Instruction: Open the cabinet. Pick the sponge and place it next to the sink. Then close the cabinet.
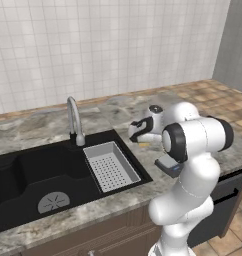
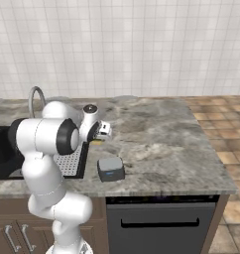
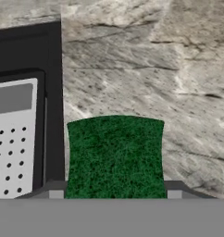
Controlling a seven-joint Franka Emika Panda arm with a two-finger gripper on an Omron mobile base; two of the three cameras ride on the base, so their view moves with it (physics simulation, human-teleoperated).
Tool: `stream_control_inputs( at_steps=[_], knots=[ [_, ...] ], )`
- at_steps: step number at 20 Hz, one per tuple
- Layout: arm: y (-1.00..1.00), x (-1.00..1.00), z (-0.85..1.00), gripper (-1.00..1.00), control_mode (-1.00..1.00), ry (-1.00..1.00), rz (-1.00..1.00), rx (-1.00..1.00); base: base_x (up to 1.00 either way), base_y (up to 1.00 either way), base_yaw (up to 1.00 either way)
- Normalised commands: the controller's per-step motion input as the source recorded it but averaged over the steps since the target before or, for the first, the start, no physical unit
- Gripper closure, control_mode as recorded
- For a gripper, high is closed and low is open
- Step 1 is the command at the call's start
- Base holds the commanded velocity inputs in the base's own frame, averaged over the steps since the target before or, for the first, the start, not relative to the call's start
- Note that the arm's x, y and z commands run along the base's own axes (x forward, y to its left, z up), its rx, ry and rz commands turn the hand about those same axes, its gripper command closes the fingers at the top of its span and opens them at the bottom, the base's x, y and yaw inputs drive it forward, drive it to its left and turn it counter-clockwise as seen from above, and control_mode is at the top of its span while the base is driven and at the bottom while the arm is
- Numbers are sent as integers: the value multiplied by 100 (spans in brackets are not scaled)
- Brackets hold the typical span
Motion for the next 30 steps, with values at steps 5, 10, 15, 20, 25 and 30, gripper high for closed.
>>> stream_control_inputs(
  at_steps=[5,10,15,20,25,30],
  knots=[
    [0,0,-18,100,-100,-11,0,0,0,0,0],
    [0,0,-2,100,-100,-4,0,0,0,0,0],
    [0,0,0,100,-100,0,0,0,0,0,0],
    [0,0,0,-100,-100,0,0,0,0,0,0],
    [0,0,2,-100,-100,0,0,0,0,0,0],
    [0,0,24,-100,-100,0,0,0,0,0,0]
  ],
)
